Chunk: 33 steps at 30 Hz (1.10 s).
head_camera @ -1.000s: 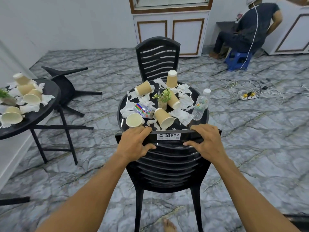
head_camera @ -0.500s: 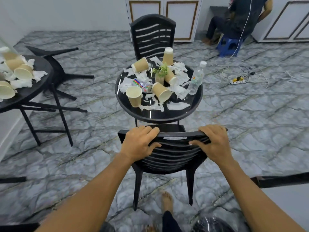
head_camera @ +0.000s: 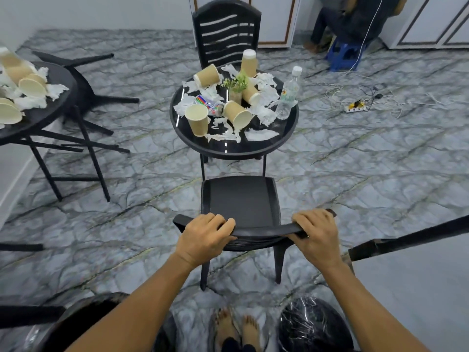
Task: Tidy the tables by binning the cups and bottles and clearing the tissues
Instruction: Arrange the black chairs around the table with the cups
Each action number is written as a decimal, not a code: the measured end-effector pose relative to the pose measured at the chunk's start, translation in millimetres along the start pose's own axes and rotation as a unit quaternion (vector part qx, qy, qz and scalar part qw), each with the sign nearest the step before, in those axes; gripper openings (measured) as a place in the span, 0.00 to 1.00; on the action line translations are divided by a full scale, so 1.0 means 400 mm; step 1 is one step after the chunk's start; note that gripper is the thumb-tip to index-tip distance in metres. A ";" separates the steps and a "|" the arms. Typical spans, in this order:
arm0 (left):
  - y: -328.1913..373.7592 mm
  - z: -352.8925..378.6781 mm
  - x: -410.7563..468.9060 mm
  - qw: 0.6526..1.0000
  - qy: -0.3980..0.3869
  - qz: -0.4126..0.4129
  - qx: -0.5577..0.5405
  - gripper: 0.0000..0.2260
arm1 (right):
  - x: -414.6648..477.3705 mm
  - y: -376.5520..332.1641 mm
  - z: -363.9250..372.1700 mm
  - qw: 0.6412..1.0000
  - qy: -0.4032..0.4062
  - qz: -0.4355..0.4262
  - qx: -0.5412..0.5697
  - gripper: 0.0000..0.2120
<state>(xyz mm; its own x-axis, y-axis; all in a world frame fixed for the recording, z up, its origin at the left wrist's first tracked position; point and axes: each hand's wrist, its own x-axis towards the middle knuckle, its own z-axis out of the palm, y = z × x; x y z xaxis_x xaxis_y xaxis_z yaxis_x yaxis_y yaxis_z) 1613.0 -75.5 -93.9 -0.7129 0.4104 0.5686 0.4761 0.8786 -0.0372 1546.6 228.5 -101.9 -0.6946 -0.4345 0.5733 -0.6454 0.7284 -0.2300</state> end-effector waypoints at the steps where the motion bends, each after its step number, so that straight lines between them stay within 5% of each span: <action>1: 0.016 -0.003 -0.017 1.000 -0.011 0.001 -0.006 0.11 | -0.018 -0.006 -0.007 1.000 -0.007 0.001 -0.013 0.13; 9: 0.076 -0.033 -0.093 0.992 -0.118 -0.023 -0.041 0.10 | -0.083 -0.020 -0.034 0.998 -0.056 -0.035 -0.015 0.06; 16: 0.076 -0.043 -0.095 0.986 -0.148 -0.046 -0.068 0.12 | -0.089 -0.037 -0.026 0.995 -0.096 -0.035 0.013 0.16; 19: 0.072 -0.052 -0.080 0.984 -0.159 -0.048 -0.067 0.09 | -0.076 -0.036 -0.036 0.993 -0.110 -0.046 0.015 0.07; 21: 0.057 -0.062 -0.044 0.983 -0.160 -0.048 -0.072 0.04 | -0.043 -0.032 -0.041 0.994 -0.099 -0.047 0.012 0.06; 25: -0.028 -0.085 0.047 0.986 -0.148 -0.051 -0.062 0.10 | 0.077 -0.034 -0.036 0.997 -0.063 -0.042 0.016 0.17; 33: -0.074 -0.079 0.057 0.990 -0.126 -0.039 -0.039 0.07 | 0.099 -0.028 -0.014 0.998 -0.021 -0.059 0.014 0.14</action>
<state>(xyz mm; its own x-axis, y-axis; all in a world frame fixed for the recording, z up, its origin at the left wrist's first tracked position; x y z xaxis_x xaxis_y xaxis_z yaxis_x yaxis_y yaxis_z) 1599.0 -99.9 -53.8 -0.8505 0.3988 0.3428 0.4459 0.8925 0.0679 1528.1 206.0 -72.2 -0.6259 -0.5388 0.5639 -0.7319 0.6556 -0.1860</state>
